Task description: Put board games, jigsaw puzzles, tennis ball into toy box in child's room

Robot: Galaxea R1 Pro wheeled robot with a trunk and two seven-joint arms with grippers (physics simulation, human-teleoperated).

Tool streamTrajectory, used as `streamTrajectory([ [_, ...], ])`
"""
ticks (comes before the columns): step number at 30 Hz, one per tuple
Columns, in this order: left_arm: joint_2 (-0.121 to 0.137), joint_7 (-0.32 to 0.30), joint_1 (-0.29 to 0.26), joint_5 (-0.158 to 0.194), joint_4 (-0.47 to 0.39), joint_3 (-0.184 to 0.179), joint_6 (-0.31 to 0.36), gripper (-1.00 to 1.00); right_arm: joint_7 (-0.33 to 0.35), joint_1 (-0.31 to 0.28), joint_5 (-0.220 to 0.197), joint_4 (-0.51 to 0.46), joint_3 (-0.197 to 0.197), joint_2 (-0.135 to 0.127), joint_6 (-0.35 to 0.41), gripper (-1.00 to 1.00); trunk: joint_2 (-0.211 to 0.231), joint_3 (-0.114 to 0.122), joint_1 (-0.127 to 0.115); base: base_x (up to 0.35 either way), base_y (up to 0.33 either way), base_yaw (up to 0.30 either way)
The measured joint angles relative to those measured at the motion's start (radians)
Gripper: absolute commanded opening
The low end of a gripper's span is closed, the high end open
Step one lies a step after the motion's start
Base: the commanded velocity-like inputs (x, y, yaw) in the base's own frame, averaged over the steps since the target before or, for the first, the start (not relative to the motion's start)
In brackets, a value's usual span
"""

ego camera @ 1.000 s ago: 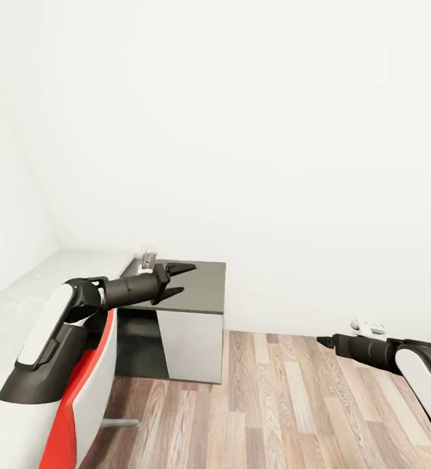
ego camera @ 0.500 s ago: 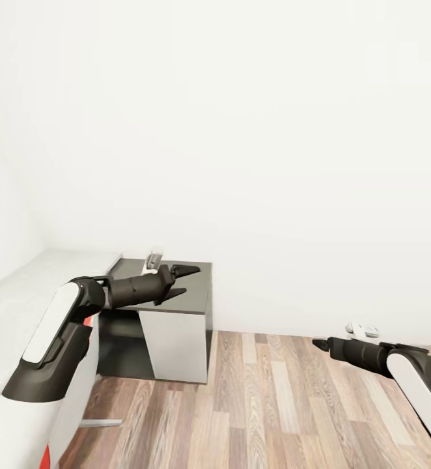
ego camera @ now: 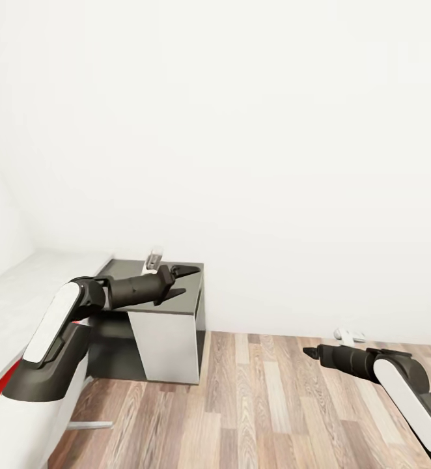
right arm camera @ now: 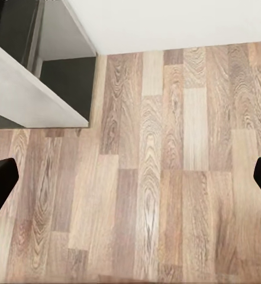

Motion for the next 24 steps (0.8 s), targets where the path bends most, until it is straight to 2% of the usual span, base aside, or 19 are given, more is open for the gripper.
streamTrajectory([
  [6, 0.000, 0.001, 0.000, -0.002, 0.008, 0.002, -0.002, 1.00, -0.001, 0.000, -0.001, 0.000, 0.008, 0.000, 0.001, 1.00, 0.000, 0.006, 0.000, 0.000, -0.016, -0.114],
  [7, -0.002, 0.000, 0.000, -0.038, 0.039, -0.001, -0.004, 1.00, -0.001, 0.002, -0.002, 0.001, 0.008, 0.000, 0.006, 1.00, 0.000, 0.007, 0.000, 0.000, -0.003, -0.032],
  [8, -0.005, 0.000, 0.000, -0.056, 0.052, -0.002, -0.006, 1.00, -0.001, 0.002, -0.003, 0.002, 0.008, -0.001, 0.009, 1.00, 0.000, 0.008, 0.000, 0.000, -0.003, -0.032],
  [9, -0.005, 0.000, 0.000, -0.055, 0.052, -0.002, -0.007, 1.00, -0.001, 0.002, -0.003, 0.002, 0.008, -0.001, 0.009, 1.00, 0.000, 0.010, 0.000, 0.000, -0.002, -0.016],
  [10, -0.034, -0.002, 0.000, -0.135, 0.094, -0.004, -0.010, 1.00, -0.001, 0.004, -0.004, 0.008, 0.006, -0.005, 0.027, 1.00, 0.000, 0.011, 0.000, 0.000, -0.001, -0.013],
  [13, -0.085, -0.003, -0.001, -0.244, 0.150, -0.005, -0.013, 1.00, -0.003, 0.007, -0.005, 0.030, 0.004, -0.009, 0.046, 1.00, 0.000, 0.016, 0.000, 0.000, -0.001, -0.009],
  [14, -0.086, -0.003, -0.001, -0.244, 0.151, -0.005, -0.014, 1.00, -0.003, 0.007, -0.005, 0.031, 0.004, -0.009, 0.047, 1.00, 0.000, 0.018, 0.000, 0.000, -0.001, -0.007],
  [16, -0.119, -0.004, -0.001, -0.322, 0.196, -0.005, -0.014, 1.00, -0.002, 0.010, -0.003, 0.074, 0.004, -0.007, 0.052, 1.00, 0.000, 0.021, 0.000, 0.000, 0.000, -0.005],
  [17, -0.119, -0.004, -0.001, -0.323, 0.197, -0.005, -0.015, 1.00, -0.002, 0.010, -0.004, 0.074, 0.004, -0.007, 0.052, 1.00, 0.000, 0.022, 0.000, 0.000, 0.000, -0.004],
  [18, -0.135, -0.004, -0.001, -0.360, 0.221, -0.005, -0.015, 1.00, -0.001, 0.010, -0.002, 0.103, 0.005, -0.006, 0.053, 1.00, 0.000, 0.024, 0.000, 0.000, 0.000, -0.004],
  [19, -0.135, -0.004, -0.001, -0.360, 0.222, -0.005, -0.015, 1.00, -0.001, 0.010, -0.003, 0.104, 0.005, -0.006, 0.053, 1.00, 0.000, 0.025, 0.000, 0.000, 0.000, -0.003],
  [21, -0.160, -0.007, 0.000, -0.429, 0.272, -0.007, -0.018, 1.00, -0.001, 0.010, 0.000, 0.166, 0.008, -0.004, 0.053, 1.00, 0.000, 0.029, 0.000, 0.000, 0.000, -0.003],
  [22, -0.160, -0.007, 0.000, -0.430, 0.273, -0.007, -0.019, 1.00, 0.000, 0.010, -0.002, 0.167, 0.008, -0.004, 0.053, 1.00, 0.000, 0.030, 0.000, 0.000, 0.000, -0.002],
  [24, -0.177, -0.015, 0.005, -0.489, 0.323, -0.007, -0.025, 1.00, 0.000, 0.011, 0.000, 0.225, 0.011, -0.002, 0.050, 1.00, 0.000, 0.033, 0.000, 0.000, 0.000, -0.002],
])
